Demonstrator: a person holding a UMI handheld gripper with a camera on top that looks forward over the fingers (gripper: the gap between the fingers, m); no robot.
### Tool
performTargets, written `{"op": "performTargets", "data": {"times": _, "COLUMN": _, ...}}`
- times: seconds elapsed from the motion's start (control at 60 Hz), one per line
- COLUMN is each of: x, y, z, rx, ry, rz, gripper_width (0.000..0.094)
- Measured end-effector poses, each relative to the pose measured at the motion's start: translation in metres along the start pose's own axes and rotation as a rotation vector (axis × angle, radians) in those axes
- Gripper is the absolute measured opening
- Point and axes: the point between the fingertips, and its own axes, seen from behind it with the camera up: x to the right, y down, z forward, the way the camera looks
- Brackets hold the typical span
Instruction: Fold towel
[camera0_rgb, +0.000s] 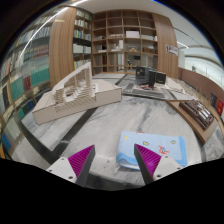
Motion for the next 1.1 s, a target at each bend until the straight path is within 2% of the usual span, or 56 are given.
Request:
{"op": "performTargets", "data": {"times": 0.117, "x": 0.013, "y": 0.009, "z": 0.051, "rx": -0.055, "ry": 0.053, "rz": -0.09, "gripper_width": 0.0805}}
{"op": "performTargets", "data": {"times": 0.2, "x": 0.022, "y": 0.024, "z": 0.069, "rx": -0.107, "ry": 0.081, "rz": -0.11, "gripper_width": 0.0732}}
{"op": "performTargets", "data": {"times": 0.217, "x": 0.02, "y": 0.027, "z": 0.068, "rx": -0.11, "ry": 0.069, "rz": -0.109, "gripper_width": 0.0769}}
{"op": "performTargets", "data": {"times": 0.233, "x": 0.018, "y": 0.023, "z": 0.07, "rx": -0.094, "ry": 0.059, "rz": -0.093, "gripper_width": 0.0626}}
{"op": "performTargets", "data": {"times": 0.267, "x": 0.018, "y": 0.024, "z": 0.079, "rx": -0.104, "ry": 0.053, "rz": -0.078, "gripper_width": 0.0657}}
{"op": "performTargets", "data": {"times": 0.317, "x": 0.02, "y": 0.025, "z": 0.077, "rx": -0.109, "ry": 0.053, "rz": -0.063, "gripper_width": 0.052}}
{"op": "performTargets", "data": {"times": 0.35, "x": 0.029, "y": 0.024, "z": 0.078, "rx": -0.104, "ry": 0.087, "rz": -0.072, "gripper_width": 0.0316}}
{"op": "performTargets", "data": {"times": 0.383, "x": 0.04, "y": 0.024, "z": 0.078, "rx": -0.097, "ry": 0.133, "rz": -0.083, "gripper_width": 0.0173}}
{"op": "performTargets", "data": {"times": 0.4, "x": 0.045, "y": 0.024, "z": 0.078, "rx": -0.093, "ry": 0.15, "rz": -0.088, "gripper_width": 0.0061}}
{"op": "performTargets", "data": {"times": 0.5, "x": 0.044, "y": 0.022, "z": 0.081, "rx": -0.076, "ry": 0.153, "rz": -0.13, "gripper_width": 0.0011}}
{"op": "performTargets", "data": {"times": 0.617, "x": 0.042, "y": 0.017, "z": 0.076, "rx": -0.072, "ry": 0.129, "rz": -0.077, "gripper_width": 0.0009}}
{"op": "performTargets", "data": {"times": 0.75, "x": 0.069, "y": -0.019, "z": 0.049, "rx": 0.003, "ry": 0.119, "rz": 0.007, "gripper_width": 0.0009}}
{"op": "performTargets", "data": {"times": 0.85, "x": 0.123, "y": -0.043, "z": 0.021, "rx": 0.064, "ry": 0.175, "rz": 0.061, "gripper_width": 0.0012}}
{"op": "performTargets", "data": {"times": 0.917, "x": 0.164, "y": -0.042, "z": 0.01, "rx": 0.074, "ry": 0.229, "rz": 0.086, "gripper_width": 0.002}}
{"op": "performTargets", "data": {"times": 1.0, "x": 0.203, "y": -0.016, "z": 0.015, "rx": 0.02, "ry": 0.256, "rz": 0.093, "gripper_width": 0.0032}}
{"op": "performTargets", "data": {"times": 1.1, "x": 0.224, "y": 0.024, "z": 0.03, "rx": -0.067, "ry": 0.238, "rz": 0.121, "gripper_width": 0.0034}}
